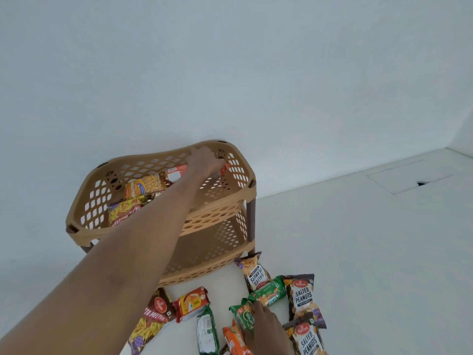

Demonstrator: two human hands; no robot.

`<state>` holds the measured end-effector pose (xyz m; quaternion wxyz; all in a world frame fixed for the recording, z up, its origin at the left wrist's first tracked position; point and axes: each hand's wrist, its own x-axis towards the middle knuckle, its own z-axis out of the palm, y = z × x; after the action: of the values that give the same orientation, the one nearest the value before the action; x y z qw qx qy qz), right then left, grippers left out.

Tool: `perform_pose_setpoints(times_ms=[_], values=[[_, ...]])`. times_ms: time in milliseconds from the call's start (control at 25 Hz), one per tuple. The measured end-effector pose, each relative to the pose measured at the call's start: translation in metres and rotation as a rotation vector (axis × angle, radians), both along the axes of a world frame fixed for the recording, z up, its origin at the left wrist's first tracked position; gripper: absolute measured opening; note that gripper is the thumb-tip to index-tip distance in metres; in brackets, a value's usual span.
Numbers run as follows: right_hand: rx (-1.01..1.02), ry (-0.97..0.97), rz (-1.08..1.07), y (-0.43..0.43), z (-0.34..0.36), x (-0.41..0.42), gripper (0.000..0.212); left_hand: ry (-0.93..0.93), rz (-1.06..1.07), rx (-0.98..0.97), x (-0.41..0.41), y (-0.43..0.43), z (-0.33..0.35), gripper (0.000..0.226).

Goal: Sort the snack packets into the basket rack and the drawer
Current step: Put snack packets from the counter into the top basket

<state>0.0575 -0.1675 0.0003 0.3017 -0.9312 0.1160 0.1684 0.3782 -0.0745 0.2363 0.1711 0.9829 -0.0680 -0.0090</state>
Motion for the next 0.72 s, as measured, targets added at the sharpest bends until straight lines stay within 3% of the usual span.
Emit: perform_pose_setpoints(times_ms=[160, 320, 440, 560, 720], values=[[-0.017, -0.008, 0.009, -0.001, 0.005, 0.001, 0.061, 0.131, -0.028, 0.198, 0.019, -0.006, 0.000, 0.062], [-0.034, -0.083, 0.018, 0.005, 0.025, -0.001, 0.058, -0.068, -0.076, 0.337, 0.018, 0.014, -0.009, 0.047], [-0.038, -0.197, -0.003, 0.007, 0.052, -0.005, 0.048, -0.127, -0.089, 0.448, 0.018, 0.025, -0.013, 0.059], [-0.012, -0.310, -0.057, 0.002, 0.093, -0.006, 0.050, -0.011, -0.148, 0.414, 0.019, 0.037, -0.018, 0.066], [0.011, -0.598, -0.067, -0.013, 0.175, 0.009, 0.052, -0.077, -0.155, 0.247, 0.013, 0.067, -0.009, 0.067]])
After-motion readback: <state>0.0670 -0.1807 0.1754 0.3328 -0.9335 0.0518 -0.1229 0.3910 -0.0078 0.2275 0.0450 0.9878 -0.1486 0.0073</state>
